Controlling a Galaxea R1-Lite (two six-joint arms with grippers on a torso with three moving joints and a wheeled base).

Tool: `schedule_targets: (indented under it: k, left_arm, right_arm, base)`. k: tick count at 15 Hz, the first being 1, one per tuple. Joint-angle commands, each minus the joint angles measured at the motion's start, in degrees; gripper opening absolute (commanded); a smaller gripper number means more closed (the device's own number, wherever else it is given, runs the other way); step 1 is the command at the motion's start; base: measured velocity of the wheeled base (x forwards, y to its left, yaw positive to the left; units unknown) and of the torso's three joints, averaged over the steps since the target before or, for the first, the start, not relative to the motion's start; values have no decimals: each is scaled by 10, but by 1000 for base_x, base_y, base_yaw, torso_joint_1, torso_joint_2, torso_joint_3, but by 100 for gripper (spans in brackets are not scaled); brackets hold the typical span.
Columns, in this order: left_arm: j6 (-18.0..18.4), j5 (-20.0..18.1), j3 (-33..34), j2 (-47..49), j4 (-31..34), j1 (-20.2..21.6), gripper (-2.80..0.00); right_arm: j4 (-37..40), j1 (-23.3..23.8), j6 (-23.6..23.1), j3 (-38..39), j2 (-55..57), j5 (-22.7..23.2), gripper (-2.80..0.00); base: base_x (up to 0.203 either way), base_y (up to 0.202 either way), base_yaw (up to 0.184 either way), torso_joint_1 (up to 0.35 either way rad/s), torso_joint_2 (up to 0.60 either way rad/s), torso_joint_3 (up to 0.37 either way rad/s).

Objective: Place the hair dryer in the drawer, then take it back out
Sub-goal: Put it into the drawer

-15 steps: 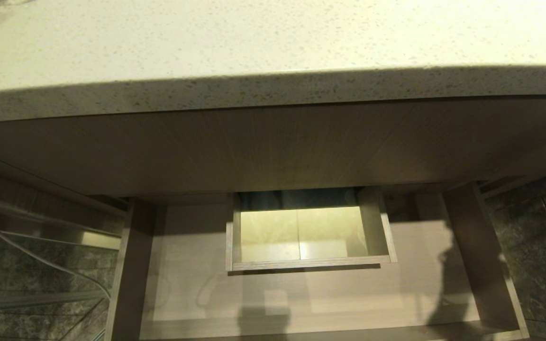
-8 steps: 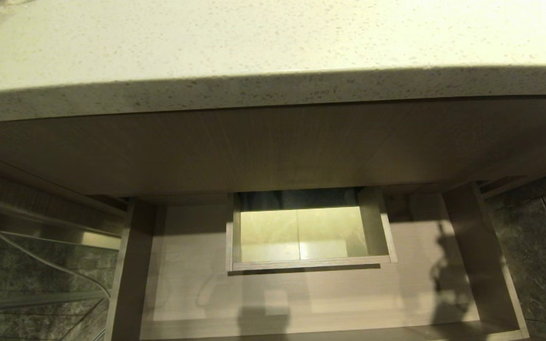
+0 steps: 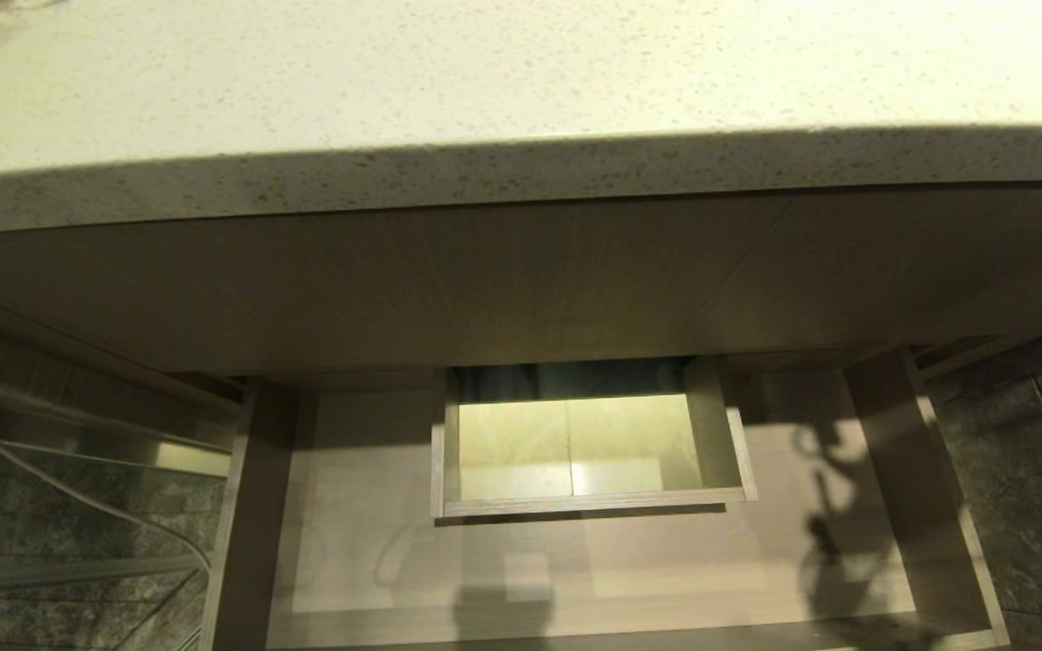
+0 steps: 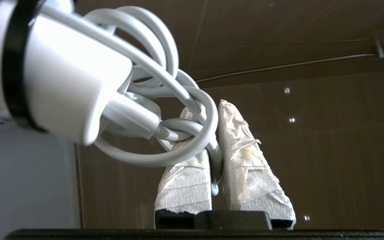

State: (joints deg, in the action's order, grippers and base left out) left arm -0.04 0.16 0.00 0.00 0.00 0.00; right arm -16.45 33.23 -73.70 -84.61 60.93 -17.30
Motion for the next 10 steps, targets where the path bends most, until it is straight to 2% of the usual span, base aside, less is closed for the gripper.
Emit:
schedule_targets:
  k: [1, 7, 10]
  left_arm:
    - [-1, 0, 0, 0, 0, 0, -280]
    - [0, 0, 0, 0, 0, 0, -280]
    - [0, 0, 0, 0, 0, 0, -280]
  right_arm:
    - [-3, 0, 1, -1, -47, -1, -280]
    - [5, 0, 31, 31, -133, 1, -280]
    - [49, 0, 33, 45, -187, 21, -280]
  base:
    - [0, 0, 0, 0, 0, 0]
    - [0, 0, 0, 0, 0, 0]
    - [0, 0, 0, 0, 0, 0]
